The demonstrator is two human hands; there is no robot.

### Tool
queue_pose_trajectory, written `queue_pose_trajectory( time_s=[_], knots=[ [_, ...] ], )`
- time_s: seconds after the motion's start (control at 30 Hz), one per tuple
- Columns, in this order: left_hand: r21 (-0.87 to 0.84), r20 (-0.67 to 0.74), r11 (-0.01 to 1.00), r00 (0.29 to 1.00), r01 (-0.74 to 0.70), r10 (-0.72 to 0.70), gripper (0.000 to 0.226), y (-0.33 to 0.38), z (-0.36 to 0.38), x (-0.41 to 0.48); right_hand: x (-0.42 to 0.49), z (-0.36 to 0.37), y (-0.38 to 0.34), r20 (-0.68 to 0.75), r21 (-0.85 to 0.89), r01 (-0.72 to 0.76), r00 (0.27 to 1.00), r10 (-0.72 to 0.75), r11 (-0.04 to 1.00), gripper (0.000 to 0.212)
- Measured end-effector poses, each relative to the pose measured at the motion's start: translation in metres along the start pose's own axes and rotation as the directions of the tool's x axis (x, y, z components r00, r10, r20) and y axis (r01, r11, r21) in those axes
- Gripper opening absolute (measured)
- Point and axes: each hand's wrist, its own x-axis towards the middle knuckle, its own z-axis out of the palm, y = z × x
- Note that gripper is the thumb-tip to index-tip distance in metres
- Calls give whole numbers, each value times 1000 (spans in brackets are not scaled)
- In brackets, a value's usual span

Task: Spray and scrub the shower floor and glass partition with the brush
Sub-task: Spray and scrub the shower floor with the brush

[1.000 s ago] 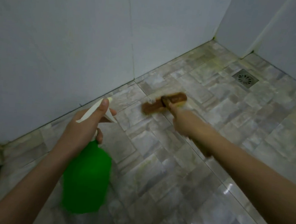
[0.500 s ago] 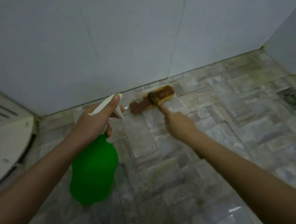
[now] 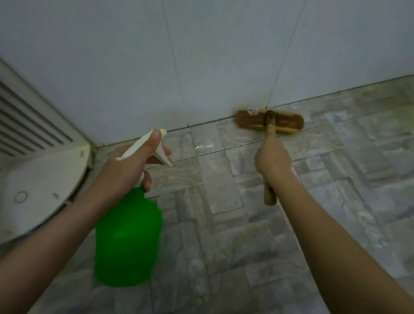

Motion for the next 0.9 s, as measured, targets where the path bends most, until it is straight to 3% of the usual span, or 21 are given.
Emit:
queue_pose_trajectory(
  time_s=[0.07,0.13,0.2,0.4,0.57,0.67,0.9],
  knots=[
    [3,2,1000,1000,3,-3,31,1,-4,-3,-15,14,-27,108,-15,164,981,-161,986,69],
    [18,6,1000,1000,4,-4,32,-1,-6,-4,-19,29,-52,226,-43,348,916,-330,936,72],
    [37,5,999,1000,-1,1,36,-8,-10,-4,-13,25,-57,264,-85,431,879,-397,898,73],
    [71,35,996,997,60,-62,45,-32,-27,-16,-89,-6,26,324,-267,331,915,-239,905,70],
    [302,202,953,974,35,-100,70,-55,-20,-40,-24,-14,-16,273,-186,410,894,-354,893,74],
    [426,257,905,960,-5,-116,65,-68,-7,-62,-14,-22,-27,290,-201,374,906,-310,905,75],
    [411,241,895,925,176,-293,62,-93,14,-91,-56,-21,32,261,-207,348,920,-291,915,66]
  ],
)
